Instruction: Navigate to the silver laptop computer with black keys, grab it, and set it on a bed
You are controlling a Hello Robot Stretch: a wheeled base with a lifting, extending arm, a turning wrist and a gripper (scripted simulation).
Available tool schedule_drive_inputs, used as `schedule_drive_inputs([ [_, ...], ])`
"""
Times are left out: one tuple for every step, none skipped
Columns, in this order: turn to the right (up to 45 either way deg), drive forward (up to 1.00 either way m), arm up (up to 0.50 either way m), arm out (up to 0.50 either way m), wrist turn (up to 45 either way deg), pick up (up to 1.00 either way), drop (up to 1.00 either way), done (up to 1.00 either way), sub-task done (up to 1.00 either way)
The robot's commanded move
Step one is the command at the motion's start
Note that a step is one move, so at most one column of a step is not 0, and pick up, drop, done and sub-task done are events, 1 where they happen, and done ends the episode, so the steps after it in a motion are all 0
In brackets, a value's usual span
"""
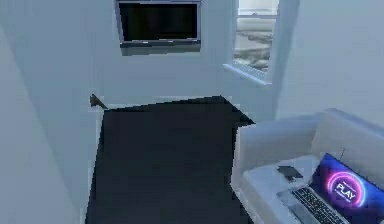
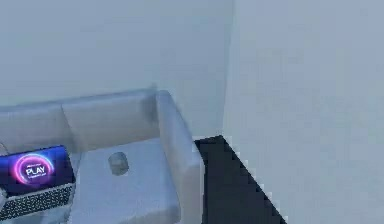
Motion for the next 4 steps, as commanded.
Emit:
schedule_drive_inputs([
  [-42.0,0.0,0.0,0.0,0.0,0.0,0.0,0.0,0.0],
  [45.0,0.0,0.0,0.0,0.0,0.0,0.0,0.0,0.0],
  [21.0,0.0,0.0,0.0,0.0,0.0,0.0,0.0,0.0],
  [0.0,0.35,0.0,0.0,0.0,0.0,0.0,0.0,0.0],
])
